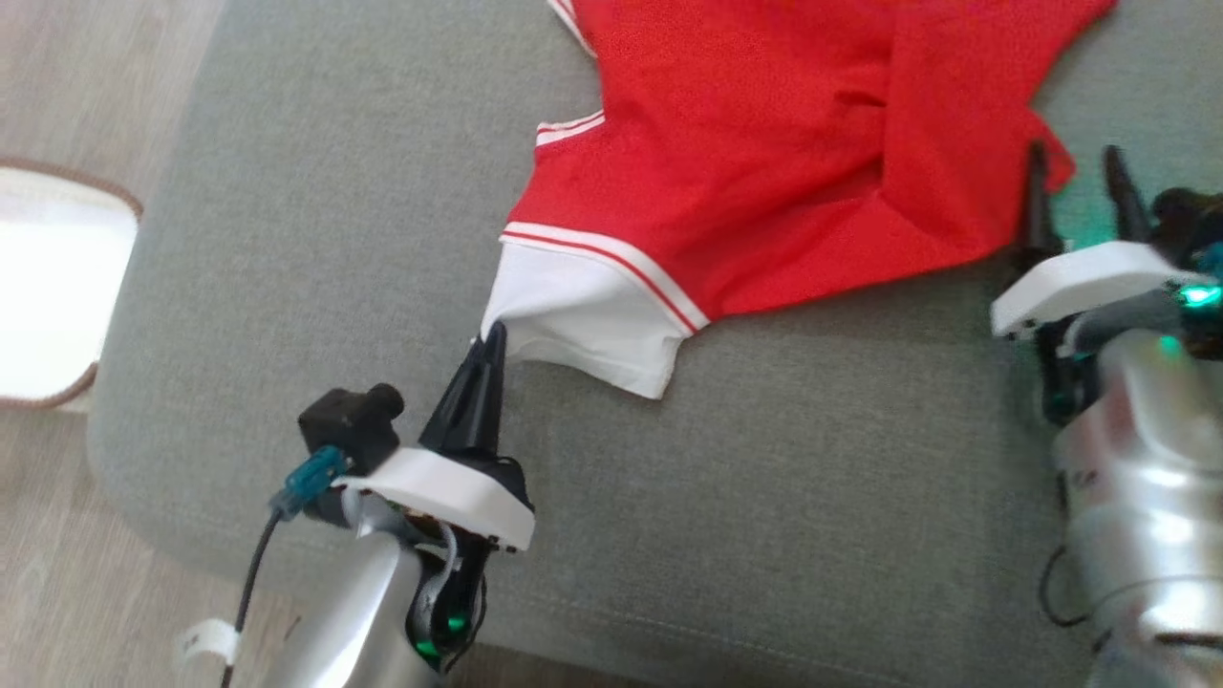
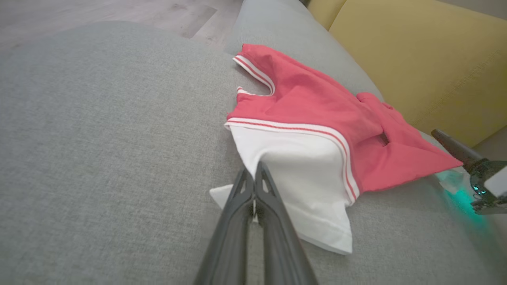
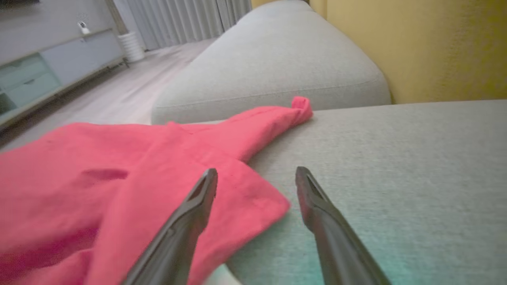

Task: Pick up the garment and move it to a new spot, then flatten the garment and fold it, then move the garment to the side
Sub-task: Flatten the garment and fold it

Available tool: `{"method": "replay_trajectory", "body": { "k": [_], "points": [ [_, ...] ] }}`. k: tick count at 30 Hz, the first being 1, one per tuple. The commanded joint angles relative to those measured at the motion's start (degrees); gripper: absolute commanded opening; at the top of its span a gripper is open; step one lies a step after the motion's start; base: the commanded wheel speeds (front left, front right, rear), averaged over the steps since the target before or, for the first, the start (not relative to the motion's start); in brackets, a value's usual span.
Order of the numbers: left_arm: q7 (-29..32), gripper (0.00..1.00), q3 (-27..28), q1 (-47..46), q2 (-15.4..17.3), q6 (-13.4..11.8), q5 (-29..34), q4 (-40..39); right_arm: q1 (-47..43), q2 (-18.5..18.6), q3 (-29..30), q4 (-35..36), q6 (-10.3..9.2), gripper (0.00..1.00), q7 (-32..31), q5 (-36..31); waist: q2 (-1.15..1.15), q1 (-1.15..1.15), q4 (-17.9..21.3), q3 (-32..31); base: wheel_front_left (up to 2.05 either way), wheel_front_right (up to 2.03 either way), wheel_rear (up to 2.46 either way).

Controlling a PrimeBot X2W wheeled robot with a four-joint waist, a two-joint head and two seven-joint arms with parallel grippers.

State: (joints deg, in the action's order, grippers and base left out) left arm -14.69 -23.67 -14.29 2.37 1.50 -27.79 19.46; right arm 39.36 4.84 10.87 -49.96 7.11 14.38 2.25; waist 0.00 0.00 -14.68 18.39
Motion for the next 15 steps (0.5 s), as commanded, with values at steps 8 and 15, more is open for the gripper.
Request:
{"method": "replay_trajectory", "body": {
  "k": [8, 15],
  "points": [
    [-0.3, 0.0, -0.7, -3.5, 0.5, -1.0, -0.3, -2.5, 7.1, 1.5, 5.8, -10.5, 0.37, 0.0, -1.1, -12.5, 0.0, 0.0, -1.6, 2.3, 0.0, 0.0, 0.0],
    [-0.3, 0.0, 1.3, -3.4, 0.5, -1.9, 1.0, -1.4, 6.0, 0.9, 9.7, -10.9, 0.37, 0.0, 0.5, -13.7, 0.0, 0.0, 2.4, 0.3, 0.0, 0.0, 0.0]
  ]
}}
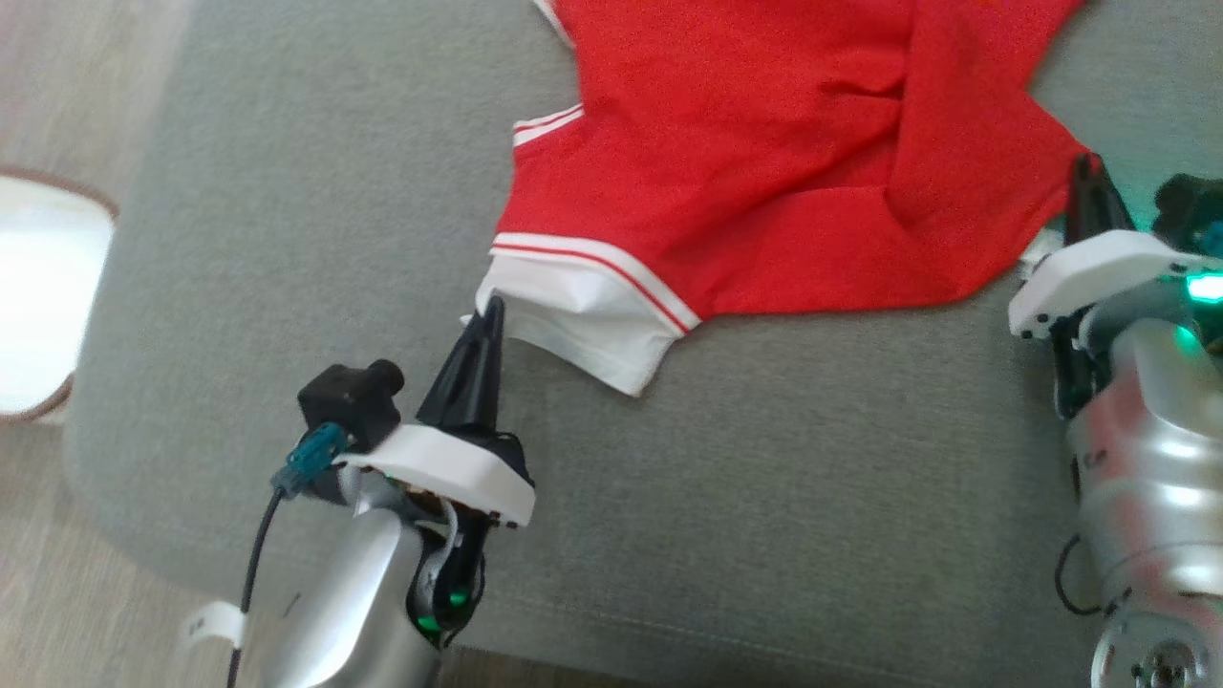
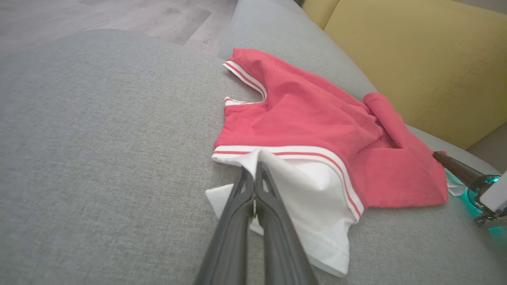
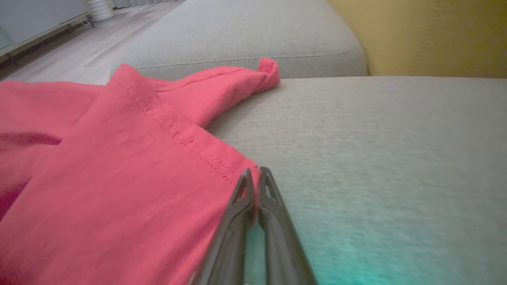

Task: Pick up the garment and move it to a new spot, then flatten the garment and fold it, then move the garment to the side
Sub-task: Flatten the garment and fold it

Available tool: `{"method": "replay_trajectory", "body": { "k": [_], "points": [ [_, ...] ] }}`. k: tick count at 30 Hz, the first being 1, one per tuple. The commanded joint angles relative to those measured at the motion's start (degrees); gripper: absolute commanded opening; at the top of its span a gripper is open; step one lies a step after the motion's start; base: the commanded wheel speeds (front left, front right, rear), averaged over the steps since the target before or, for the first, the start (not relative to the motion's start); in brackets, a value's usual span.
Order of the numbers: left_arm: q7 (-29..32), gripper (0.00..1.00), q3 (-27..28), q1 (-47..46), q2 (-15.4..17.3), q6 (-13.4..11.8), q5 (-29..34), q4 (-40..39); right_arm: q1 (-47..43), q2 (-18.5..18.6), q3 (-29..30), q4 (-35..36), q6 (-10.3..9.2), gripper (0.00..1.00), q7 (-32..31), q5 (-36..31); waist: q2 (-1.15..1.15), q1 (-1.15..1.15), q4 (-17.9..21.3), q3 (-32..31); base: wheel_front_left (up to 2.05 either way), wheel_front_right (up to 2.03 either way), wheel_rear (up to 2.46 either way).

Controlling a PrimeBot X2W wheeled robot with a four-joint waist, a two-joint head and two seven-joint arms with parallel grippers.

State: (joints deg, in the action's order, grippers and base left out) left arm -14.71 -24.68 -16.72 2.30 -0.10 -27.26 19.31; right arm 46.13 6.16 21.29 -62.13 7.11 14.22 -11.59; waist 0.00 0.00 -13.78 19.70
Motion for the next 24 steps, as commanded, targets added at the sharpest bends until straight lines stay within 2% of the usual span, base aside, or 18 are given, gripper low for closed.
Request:
{"method": "replay_trajectory", "body": {
  "k": [1, 11, 17, 21, 22, 23, 24],
  "points": [
    [-0.3, 0.0, 2.7, -0.9, 0.6, -0.4, 0.7, -0.9, -1.3, -0.6, -0.4, 2.4, 0.37, 0.0, 0.7, 0.3, 0.0, 0.0, 2.3, -1.6, 0.0, 0.0, 0.0],
    [-0.3, 0.0, 8.7, 2.1, 0.6, -2.2, 3.2, 2.2, -14.8, -2.8, 0.5, 14.7, 0.37, 0.0, 0.8, 7.0, 0.0, 0.0, 10.6, -7.0, 0.0, 0.0, 0.0],
    [-0.3, 0.0, 10.5, 4.0, 0.6, -3.0, 4.4, 3.3, -19.9, -3.2, -1.9, 17.5, 0.37, 0.0, 0.8, 10.6, 0.0, 0.0, 12.4, -9.5, 0.0, 0.0, 0.0],
    [-0.3, 0.0, 11.6, 6.4, 0.6, -3.9, 5.7, 4.1, -23.0, -3.3, -6.2, 18.2, 0.37, 0.01, 0.8, 15.1, 0.0, 0.0, 12.9, -11.9, 0.0, 0.0, 0.0],
    [-0.3, 0.0, 11.6, 7.0, 0.6, -4.0, 5.9, 4.5, -23.8, -3.3, -7.3, 18.5, 0.37, 0.37, 0.8, 15.7, 0.0, 0.0, 13.0, -12.5, 0.0, 0.0, 0.0],
    [-0.3, 0.0, 11.8, 7.5, 0.6, -4.2, 5.9, 4.9, -24.5, -3.3, -8.2, 19.1, 0.37, 0.93, 0.8, 16.2, 0.0, 0.0, 13.0, -12.9, 0.0, 0.0, 0.0],
    [-0.3, 0.0, 11.8, 7.9, 0.6, -4.4, 6.1, 5.2, -25.0, -3.3, -9.1, 20.0, 0.37, 1.0, 0.8, 16.2, 0.0, 0.0, 13.1, -13.4, 0.0, 0.0, 0.0]
  ]
}}
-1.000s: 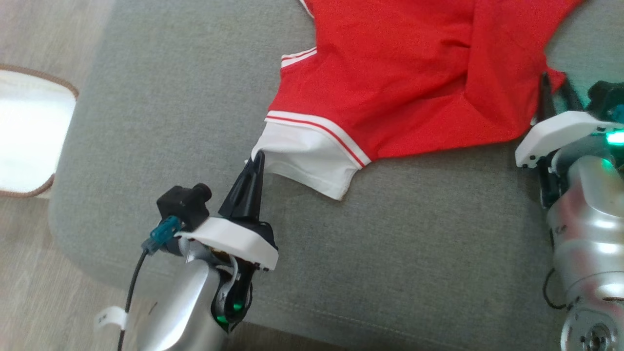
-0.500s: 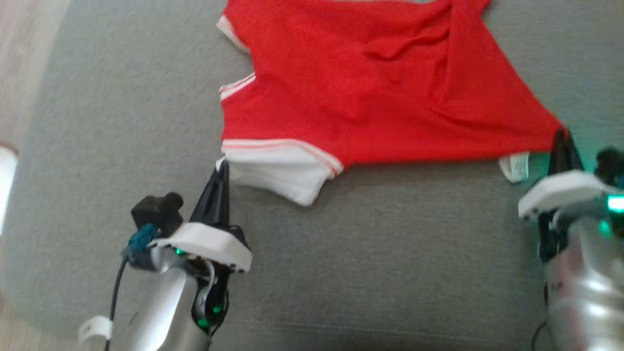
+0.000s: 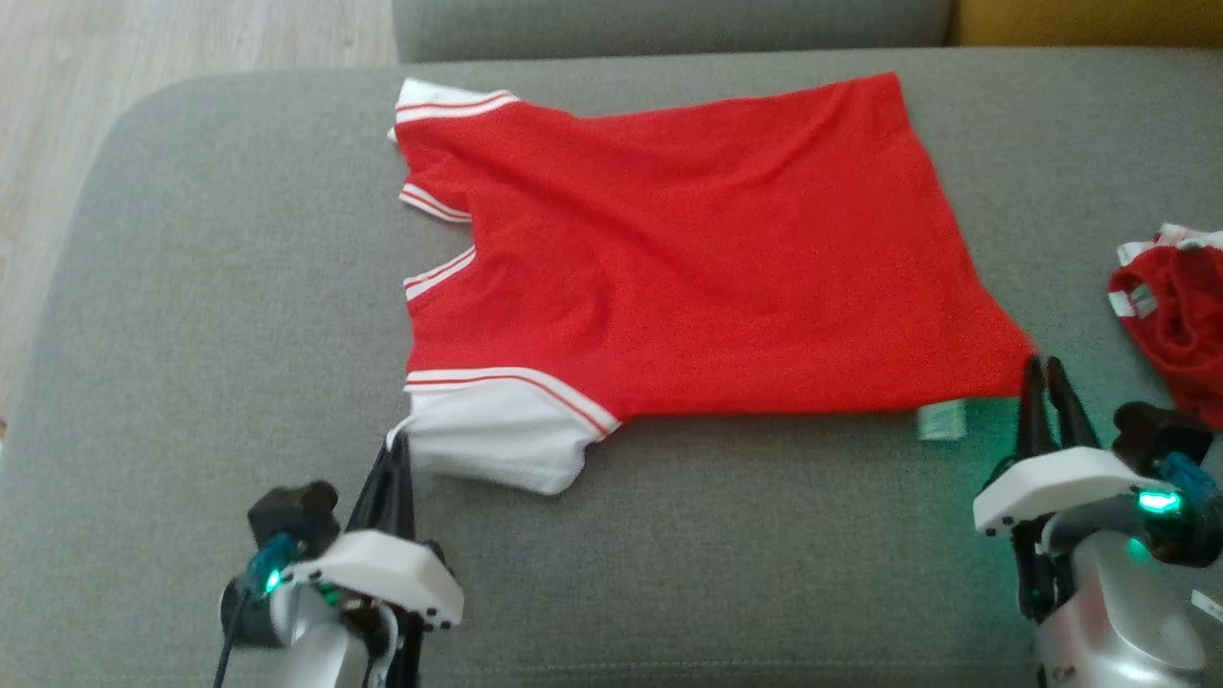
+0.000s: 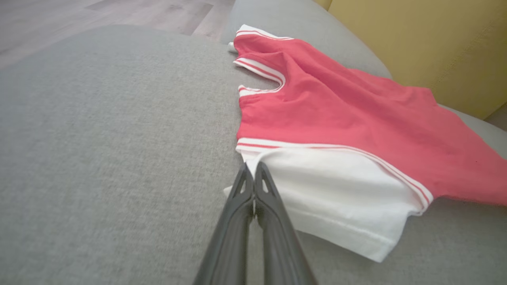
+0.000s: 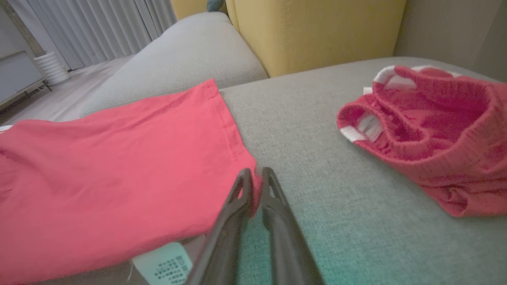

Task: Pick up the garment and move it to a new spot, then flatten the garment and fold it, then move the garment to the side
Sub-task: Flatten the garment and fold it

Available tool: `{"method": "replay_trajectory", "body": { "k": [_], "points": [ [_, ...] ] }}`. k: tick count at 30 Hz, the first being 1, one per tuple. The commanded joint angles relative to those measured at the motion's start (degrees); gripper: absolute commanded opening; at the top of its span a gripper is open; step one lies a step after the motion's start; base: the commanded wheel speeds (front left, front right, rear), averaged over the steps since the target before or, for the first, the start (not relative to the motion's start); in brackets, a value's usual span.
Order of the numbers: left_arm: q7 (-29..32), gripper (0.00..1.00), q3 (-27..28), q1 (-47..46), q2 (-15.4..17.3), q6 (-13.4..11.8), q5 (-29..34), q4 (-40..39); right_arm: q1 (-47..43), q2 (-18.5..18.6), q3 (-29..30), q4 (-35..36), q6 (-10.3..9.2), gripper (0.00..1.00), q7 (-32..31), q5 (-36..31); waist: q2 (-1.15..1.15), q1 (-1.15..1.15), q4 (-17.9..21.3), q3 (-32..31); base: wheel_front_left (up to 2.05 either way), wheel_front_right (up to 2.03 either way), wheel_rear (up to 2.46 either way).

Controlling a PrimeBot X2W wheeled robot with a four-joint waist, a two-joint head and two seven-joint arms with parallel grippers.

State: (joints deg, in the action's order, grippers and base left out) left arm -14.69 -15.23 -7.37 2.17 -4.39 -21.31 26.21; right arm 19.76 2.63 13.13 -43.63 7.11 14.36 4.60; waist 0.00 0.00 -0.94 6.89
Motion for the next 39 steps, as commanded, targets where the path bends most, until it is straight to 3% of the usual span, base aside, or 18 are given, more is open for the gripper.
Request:
{"method": "replay_trajectory", "body": {
  "k": [1, 2, 3, 4, 9, 15, 22, 27, 31, 39],
  "points": [
    [-0.3, 0.0, 2.5, -1.0, 0.7, -0.4, 0.4, -1.5, 0.9, 0.3, -1.7, 2.5, 0.37, 1.0, 0.6, -0.1, 0.0, 0.0, 0.3, -1.0, 0.0, 0.0, 0.0],
    [-0.3, 0.24, 2.8, -0.6, 0.7, -0.8, 0.4, -1.5, 0.4, 0.3, -2.5, 3.5, 0.37, 1.0, 0.6, -0.3, 0.0, 0.0, 0.3, -1.4, 0.0, 0.0, 0.0],
    [-0.3, 0.57, 3.1, -0.3, 0.7, -1.2, 0.6, -1.6, 0.1, 0.3, -3.5, 4.6, 0.37, 1.0, 0.6, -0.5, 0.0, 0.0, 0.3, -1.6, 0.0, 0.0, 0.0],
    [-0.3, 1.0, 3.4, -0.1, 0.7, -1.7, 1.1, -2.0, -0.2, 0.3, -4.5, 5.8, 0.37, 1.0, 0.6, -0.8, 0.0, 0.0, 0.4, -1.7, 0.0, 0.0, 0.0],
    [-0.3, 1.0, 3.7, 0.6, 0.7, -3.6, 4.0, -4.1, -1.4, 0.3, -8.7, 10.6, 0.37, 1.0, 0.6, -2.1, 0.0, 0.0, 0.0, -2.2, 0.0, 0.0, 0.0],
    [-0.3, 1.0, 2.4, 0.7, 0.7, -4.1, 6.4, -3.7, -2.7, 0.3, -11.6, 10.2, 0.37, 1.0, 0.6, -2.8, 0.0, 0.0, -0.1, -2.1, 0.0, 0.0, 0.0],
    [-0.3, 1.0, 1.4, 0.9, 0.7, -4.5, 6.8, -1.3, -2.9, 0.3, -10.5, 6.6, 0.37, 1.0, 0.6, -4.3, 0.0, 0.0, 0.0, -1.5, 0.0, 0.0, 0.0],
    [-0.3, 1.0, 0.6, 1.3, 0.7, -2.1, 3.9, 1.3, -2.9, 0.2, -9.1, 5.6, 0.37, 1.0, 0.6, -5.4, 0.0, 0.0, 0.0, -0.9, 0.0, 0.0, 0.0],
    [-0.3, 1.0, -0.1, 1.2, 0.7, -1.6, 1.6, 4.2, -2.6, 0.2, -8.5, 5.2, 0.37, 1.0, 0.6, -5.4, 0.0, 0.0, 0.2, -0.6, 0.0, 0.0, 0.0],
    [-0.3, 1.0, 0.1, 0.1, 0.7, -2.5, 0.4, 6.2, -2.1, 0.2, -7.8, 5.2, 0.37, 1.0, 0.6, -5.6, 0.0, 0.0, 0.7, 0.0, 0.0, 0.0, 0.0]
  ]
}}
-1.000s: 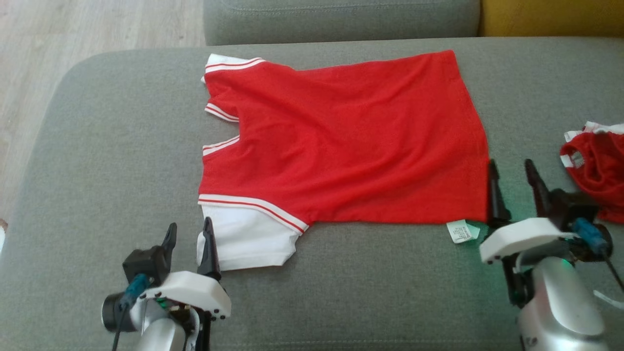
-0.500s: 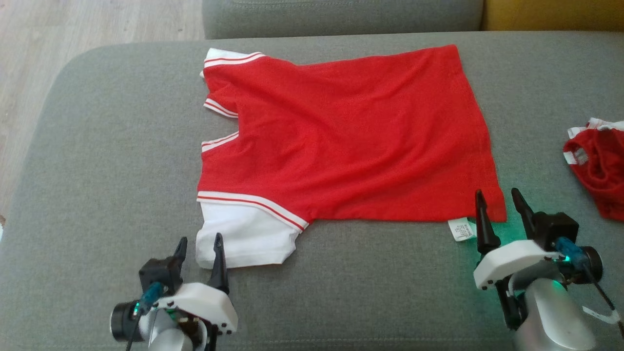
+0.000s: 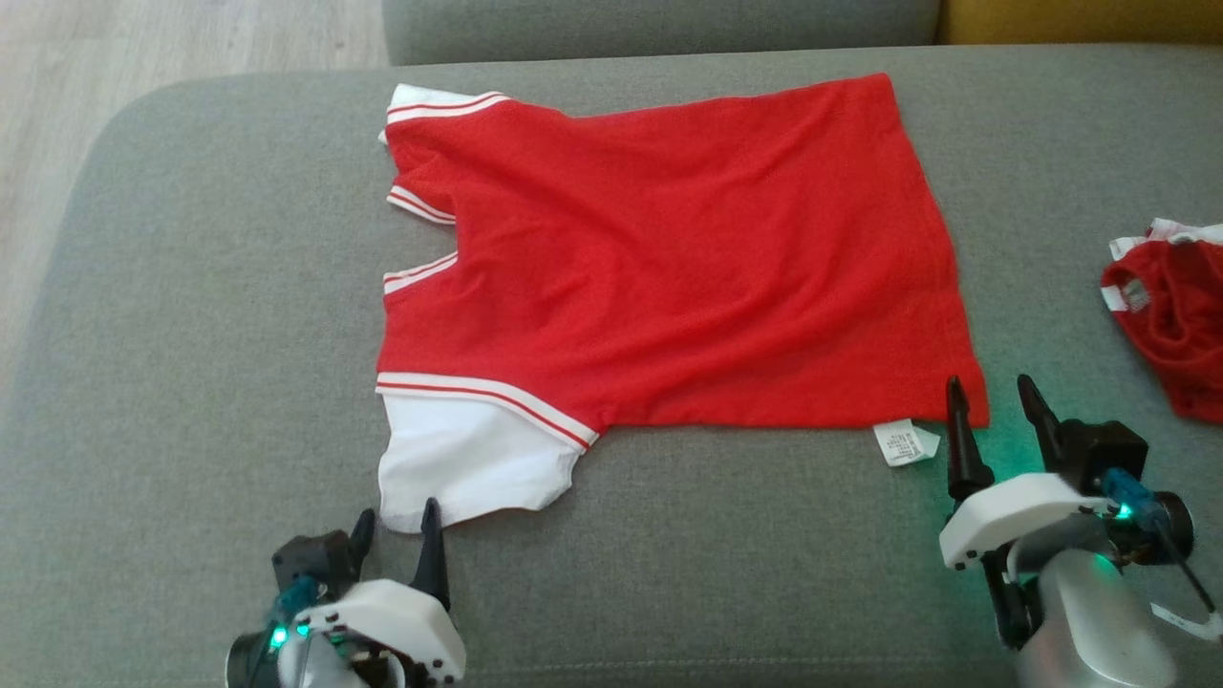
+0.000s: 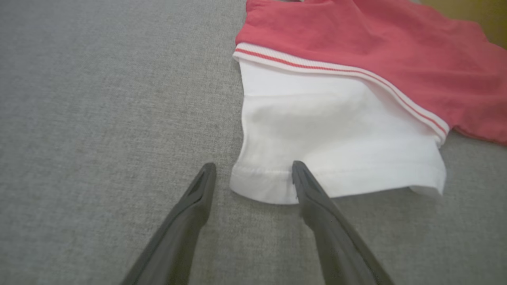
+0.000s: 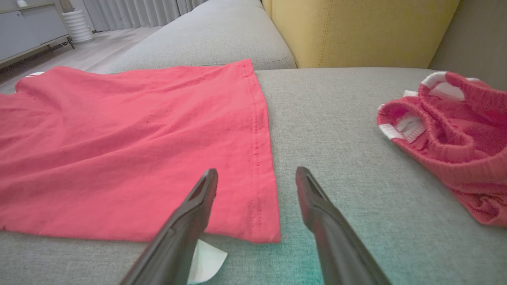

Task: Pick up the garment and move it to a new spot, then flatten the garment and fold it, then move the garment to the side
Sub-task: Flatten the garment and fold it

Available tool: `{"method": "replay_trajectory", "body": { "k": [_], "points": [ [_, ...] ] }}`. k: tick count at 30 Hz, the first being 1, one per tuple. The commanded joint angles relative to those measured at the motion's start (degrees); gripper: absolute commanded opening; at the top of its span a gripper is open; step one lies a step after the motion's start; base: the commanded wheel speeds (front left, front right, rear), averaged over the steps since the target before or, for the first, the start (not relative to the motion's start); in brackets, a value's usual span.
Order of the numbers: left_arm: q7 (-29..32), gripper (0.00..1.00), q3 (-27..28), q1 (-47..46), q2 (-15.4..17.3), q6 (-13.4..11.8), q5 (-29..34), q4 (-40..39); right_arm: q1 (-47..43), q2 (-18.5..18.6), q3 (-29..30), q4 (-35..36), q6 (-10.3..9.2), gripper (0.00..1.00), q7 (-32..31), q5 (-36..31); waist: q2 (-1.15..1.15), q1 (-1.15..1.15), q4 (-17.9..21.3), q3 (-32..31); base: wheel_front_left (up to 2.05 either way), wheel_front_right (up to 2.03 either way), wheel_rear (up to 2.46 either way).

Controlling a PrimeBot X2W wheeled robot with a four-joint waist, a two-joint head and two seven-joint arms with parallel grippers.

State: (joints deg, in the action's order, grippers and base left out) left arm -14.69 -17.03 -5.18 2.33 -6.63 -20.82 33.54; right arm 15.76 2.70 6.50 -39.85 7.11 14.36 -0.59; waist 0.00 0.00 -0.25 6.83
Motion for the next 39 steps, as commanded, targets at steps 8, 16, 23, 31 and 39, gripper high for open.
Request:
{"method": "replay_trajectory", "body": {
  "k": [8, 16, 23, 31, 39],
  "points": [
    [-0.3, 0.47, 1.7, -3.2, 0.5, 1.2, -1.0, 0.9, 2.2, 0.2, -0.5, -0.3, 0.37, 1.0, 0.6, -0.4, 0.0, 0.0, 0.6, 1.1, 0.0, 0.0, 0.0],
    [-0.3, 0.0, -0.1, -4.5, 0.5, 2.8, -1.5, 1.4, 4.3, 0.2, 1.0, -6.5, 0.37, 1.0, 0.6, -1.6, 0.0, 0.0, -0.5, 2.2, 0.0, 0.0, 0.0],
    [-0.3, 0.0, -0.2, -5.0, 0.5, 3.3, -0.7, -0.4, 6.4, 0.2, 0.7, -11.9, 0.37, 0.0, 0.6, 0.3, 0.0, 0.0, -1.5, 2.8, 0.0, 0.0, 0.0],
    [-0.3, 0.0, 2.0, -4.8, 0.5, 4.1, 0.3, -8.0, 6.1, 0.2, -1.4, -8.9, 0.37, 0.0, 0.6, 4.2, 0.0, 0.0, -1.1, 0.1, 0.0, 0.0, 0.0],
    [-0.3, 0.0, 10.1, -9.5, 0.6, 6.3, 4.0, -20.2, 7.9, 0.2, -6.5, 5.0, 0.37, 0.0, 0.6, 9.9, 0.0, 0.0, 0.1, -4.7, 0.0, 0.0, 0.0]
  ]
}}
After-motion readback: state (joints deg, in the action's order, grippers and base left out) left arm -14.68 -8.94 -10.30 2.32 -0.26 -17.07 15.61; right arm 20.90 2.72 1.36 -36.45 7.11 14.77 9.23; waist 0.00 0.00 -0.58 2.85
